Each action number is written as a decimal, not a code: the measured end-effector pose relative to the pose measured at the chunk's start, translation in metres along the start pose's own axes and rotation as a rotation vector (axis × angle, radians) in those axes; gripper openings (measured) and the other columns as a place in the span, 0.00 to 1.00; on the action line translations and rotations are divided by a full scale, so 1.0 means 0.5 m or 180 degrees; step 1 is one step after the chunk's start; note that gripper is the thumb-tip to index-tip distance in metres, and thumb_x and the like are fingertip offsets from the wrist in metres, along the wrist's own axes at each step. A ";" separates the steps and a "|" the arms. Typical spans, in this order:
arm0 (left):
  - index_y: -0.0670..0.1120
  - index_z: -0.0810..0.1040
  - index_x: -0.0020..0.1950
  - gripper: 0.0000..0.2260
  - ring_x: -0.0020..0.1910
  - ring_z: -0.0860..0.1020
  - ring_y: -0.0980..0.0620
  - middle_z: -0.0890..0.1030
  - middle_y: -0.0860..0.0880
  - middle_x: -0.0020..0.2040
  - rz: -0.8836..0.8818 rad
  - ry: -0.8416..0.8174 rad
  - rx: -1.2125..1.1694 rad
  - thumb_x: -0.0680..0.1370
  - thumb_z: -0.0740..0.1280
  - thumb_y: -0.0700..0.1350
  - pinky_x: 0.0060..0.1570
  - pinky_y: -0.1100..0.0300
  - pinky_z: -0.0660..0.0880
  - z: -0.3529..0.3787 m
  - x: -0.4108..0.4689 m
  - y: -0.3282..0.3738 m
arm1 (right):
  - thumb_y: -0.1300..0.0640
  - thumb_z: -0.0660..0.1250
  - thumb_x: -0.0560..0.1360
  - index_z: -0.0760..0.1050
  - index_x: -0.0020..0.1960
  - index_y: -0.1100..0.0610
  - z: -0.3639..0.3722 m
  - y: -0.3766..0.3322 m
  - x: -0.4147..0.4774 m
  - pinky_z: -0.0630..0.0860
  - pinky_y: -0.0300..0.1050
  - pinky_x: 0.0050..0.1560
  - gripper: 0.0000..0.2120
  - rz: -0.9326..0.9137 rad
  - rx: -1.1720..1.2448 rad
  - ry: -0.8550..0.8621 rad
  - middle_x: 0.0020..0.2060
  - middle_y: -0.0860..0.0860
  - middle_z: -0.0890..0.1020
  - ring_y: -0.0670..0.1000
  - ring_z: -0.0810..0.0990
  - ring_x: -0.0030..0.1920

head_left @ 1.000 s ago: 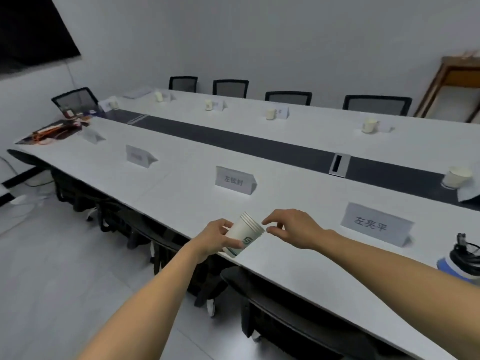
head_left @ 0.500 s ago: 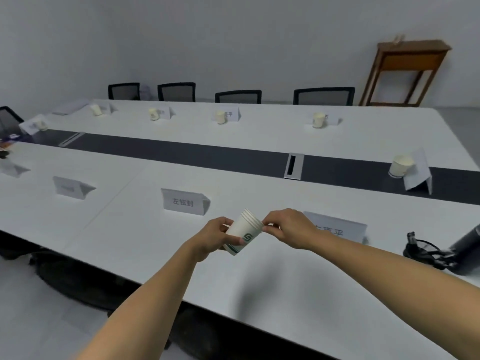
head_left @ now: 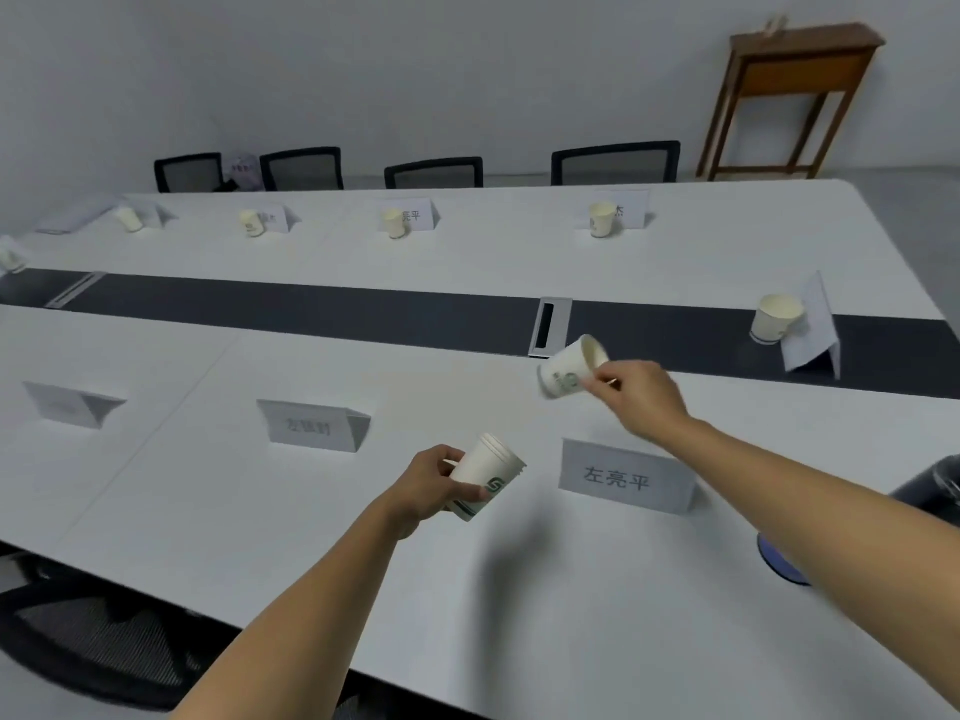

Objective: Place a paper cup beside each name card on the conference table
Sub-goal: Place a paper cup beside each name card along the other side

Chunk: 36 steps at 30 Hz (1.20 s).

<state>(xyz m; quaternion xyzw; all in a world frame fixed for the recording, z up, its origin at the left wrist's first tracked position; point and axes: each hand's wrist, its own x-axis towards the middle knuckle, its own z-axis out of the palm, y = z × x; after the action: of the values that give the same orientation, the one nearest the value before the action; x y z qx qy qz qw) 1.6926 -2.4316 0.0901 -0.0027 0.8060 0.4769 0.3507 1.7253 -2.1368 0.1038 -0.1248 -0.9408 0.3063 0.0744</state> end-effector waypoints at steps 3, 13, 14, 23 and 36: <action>0.44 0.74 0.59 0.33 0.54 0.81 0.39 0.81 0.41 0.54 -0.0044 0.0001 -0.0031 0.57 0.80 0.46 0.57 0.40 0.78 0.004 0.018 -0.002 | 0.50 0.63 0.78 0.82 0.43 0.53 0.015 0.081 0.040 0.66 0.42 0.31 0.12 0.0396 -0.0736 -0.0024 0.37 0.52 0.81 0.56 0.77 0.37; 0.45 0.75 0.59 0.37 0.54 0.81 0.39 0.80 0.39 0.55 -0.0433 0.0058 -0.0099 0.52 0.80 0.50 0.54 0.45 0.78 -0.005 0.049 -0.065 | 0.60 0.60 0.74 0.81 0.48 0.53 0.141 0.212 0.056 0.70 0.43 0.38 0.11 0.1048 -0.1615 -0.0802 0.43 0.51 0.82 0.54 0.76 0.39; 0.45 0.75 0.59 0.37 0.54 0.81 0.39 0.80 0.39 0.55 -0.0455 0.0062 -0.0106 0.52 0.80 0.50 0.54 0.45 0.78 -0.007 0.050 -0.069 | 0.61 0.61 0.74 0.81 0.48 0.53 0.145 0.211 0.056 0.70 0.43 0.38 0.11 0.1100 -0.1636 -0.0860 0.43 0.51 0.82 0.54 0.77 0.40; 0.46 0.75 0.59 0.34 0.54 0.81 0.39 0.80 0.40 0.56 -0.0310 0.0073 -0.0184 0.55 0.80 0.48 0.54 0.46 0.78 -0.062 0.033 -0.104 | 0.58 0.62 0.75 0.80 0.55 0.54 0.141 0.138 0.043 0.71 0.44 0.44 0.12 0.0902 -0.1597 -0.0597 0.51 0.52 0.83 0.56 0.80 0.50; 0.47 0.75 0.60 0.30 0.53 0.81 0.43 0.80 0.42 0.56 0.0115 0.0170 -0.0131 0.60 0.80 0.46 0.51 0.51 0.78 -0.329 -0.190 -0.287 | 0.54 0.59 0.78 0.78 0.59 0.53 0.295 -0.276 -0.141 0.73 0.47 0.48 0.14 0.0262 -0.1467 -0.0477 0.57 0.51 0.81 0.56 0.79 0.55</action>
<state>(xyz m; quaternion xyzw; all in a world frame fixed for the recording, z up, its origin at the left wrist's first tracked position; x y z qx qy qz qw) 1.7205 -2.6679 0.0830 -0.0080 0.8050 0.4994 0.3203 1.7351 -2.3465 0.0631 -0.1536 -0.9828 0.0948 -0.0386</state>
